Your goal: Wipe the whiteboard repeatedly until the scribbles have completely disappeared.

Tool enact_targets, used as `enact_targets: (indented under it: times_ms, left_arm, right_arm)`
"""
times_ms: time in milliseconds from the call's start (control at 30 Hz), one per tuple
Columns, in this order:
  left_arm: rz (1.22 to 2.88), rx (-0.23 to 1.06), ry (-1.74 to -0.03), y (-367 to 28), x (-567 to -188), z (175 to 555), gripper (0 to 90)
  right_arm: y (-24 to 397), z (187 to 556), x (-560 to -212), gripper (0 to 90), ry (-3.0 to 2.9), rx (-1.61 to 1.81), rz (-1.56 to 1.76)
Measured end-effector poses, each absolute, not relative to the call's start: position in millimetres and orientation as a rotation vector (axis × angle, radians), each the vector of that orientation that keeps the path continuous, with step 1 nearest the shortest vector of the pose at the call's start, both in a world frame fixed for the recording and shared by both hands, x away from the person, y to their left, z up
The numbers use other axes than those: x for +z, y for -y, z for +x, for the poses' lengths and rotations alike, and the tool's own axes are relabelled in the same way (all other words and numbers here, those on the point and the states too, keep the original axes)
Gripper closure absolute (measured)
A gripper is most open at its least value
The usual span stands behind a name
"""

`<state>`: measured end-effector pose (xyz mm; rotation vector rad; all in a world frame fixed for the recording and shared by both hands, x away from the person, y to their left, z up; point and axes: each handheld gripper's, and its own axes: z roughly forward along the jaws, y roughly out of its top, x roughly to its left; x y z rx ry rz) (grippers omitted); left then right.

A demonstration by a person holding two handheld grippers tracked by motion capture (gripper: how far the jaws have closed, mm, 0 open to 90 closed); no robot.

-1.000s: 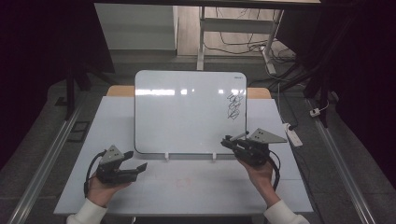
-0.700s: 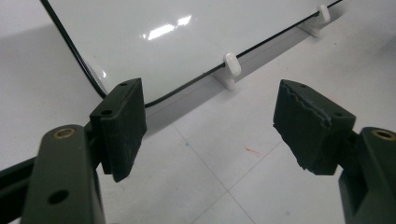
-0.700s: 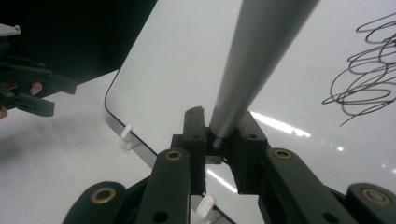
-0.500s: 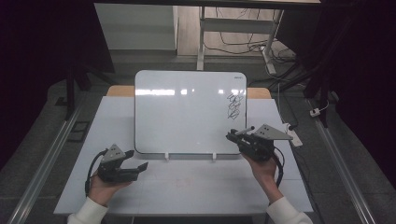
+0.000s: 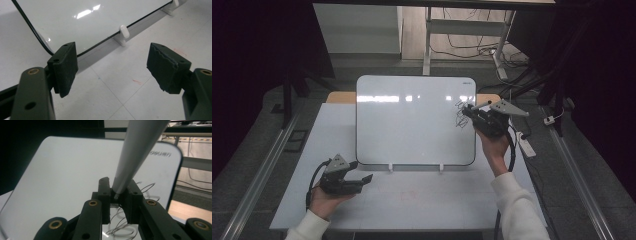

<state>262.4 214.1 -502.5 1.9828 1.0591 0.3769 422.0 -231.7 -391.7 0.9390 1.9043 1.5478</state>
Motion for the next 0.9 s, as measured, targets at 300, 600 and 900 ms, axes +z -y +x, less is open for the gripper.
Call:
enact_targets:
  times_ms: [300, 600, 900]
  left_arm:
    - [1.982, 0.369, -1.068, -214.6, -504.0, 262.0, 25.6]
    - [1.981, 0.369, -1.080, -215.7, -505.6, 261.7, 25.7]
    - [1.985, 0.372, -1.080, -214.2, -505.6, 261.4, 25.7]
  right_arm:
    - [234.5, 460.0, -392.2, 77.5, -1.847, 1.546, 1.014]
    - [227.4, 478.4, -395.7, 77.5, -1.837, 1.508, 1.017]
    - [218.7, 476.8, -397.9, 77.6, -1.881, 1.442, 0.943]
